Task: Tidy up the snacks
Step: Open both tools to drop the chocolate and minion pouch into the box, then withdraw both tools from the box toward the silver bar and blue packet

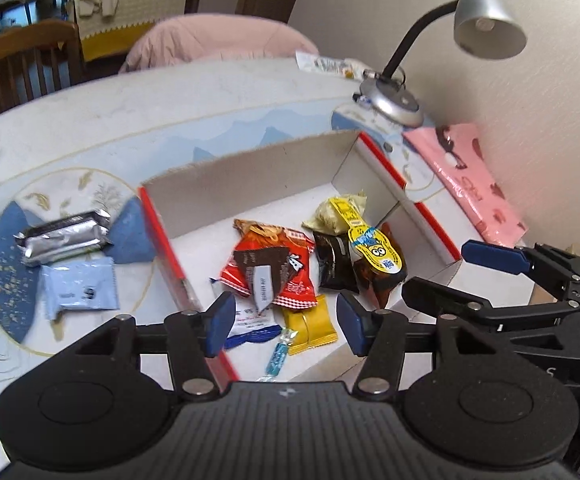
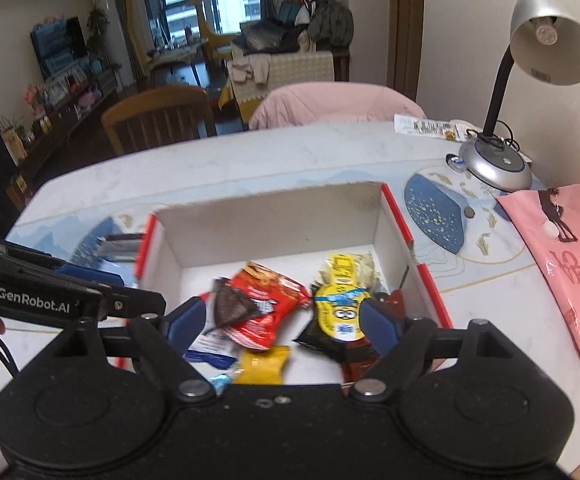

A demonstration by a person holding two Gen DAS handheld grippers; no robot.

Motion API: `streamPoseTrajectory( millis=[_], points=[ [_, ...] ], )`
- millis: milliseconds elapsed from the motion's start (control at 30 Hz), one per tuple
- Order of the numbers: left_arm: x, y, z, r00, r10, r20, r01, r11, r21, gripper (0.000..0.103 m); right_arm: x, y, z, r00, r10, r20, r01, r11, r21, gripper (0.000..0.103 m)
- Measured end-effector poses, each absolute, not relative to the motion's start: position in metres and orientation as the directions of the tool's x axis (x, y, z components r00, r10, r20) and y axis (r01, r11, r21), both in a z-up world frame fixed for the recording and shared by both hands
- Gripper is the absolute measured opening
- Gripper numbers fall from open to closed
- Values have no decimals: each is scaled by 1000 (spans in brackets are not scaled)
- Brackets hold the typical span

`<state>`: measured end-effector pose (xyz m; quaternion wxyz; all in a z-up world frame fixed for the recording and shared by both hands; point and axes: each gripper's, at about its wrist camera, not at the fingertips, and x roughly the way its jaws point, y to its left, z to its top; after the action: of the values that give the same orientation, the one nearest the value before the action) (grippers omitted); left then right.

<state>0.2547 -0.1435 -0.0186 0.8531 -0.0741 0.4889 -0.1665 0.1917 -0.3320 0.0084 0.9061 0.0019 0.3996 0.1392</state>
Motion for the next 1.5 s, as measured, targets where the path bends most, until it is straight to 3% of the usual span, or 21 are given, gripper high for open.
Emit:
streamPoseTrajectory(
  millis=[167, 233, 667, 867, 1167, 1500],
  points=[
    [236, -113, -4, 515, -351, -782, 214, 936, -280, 61, 173, -310, 18, 651, 290, -702, -272, 952, 141, 89],
    [230, -100, 0, 527, -346, -776, 212, 938, -274, 64, 166, -300, 21, 664, 296, -687, -275, 951, 143, 101],
    [190, -15, 12, 602, -321, -732, 233, 946, -223, 69, 143, -217, 24, 659, 356, -662, -333, 928, 167, 102],
    [186, 25, 9, 623, -303, -722, 222, 953, -208, 81, 139, -178, 14, 648, 349, -677, -335, 929, 158, 103],
    [231, 74, -5, 581, -273, -767, 217, 960, -177, 81, 162, -123, -10, 643, 301, -705, -333, 938, 98, 103],
    [271, 104, -37, 538, -189, -821, 122, 982, -146, 81, 220, -76, -73, 583, 246, -774, -336, 941, 46, 103]
  ],
)
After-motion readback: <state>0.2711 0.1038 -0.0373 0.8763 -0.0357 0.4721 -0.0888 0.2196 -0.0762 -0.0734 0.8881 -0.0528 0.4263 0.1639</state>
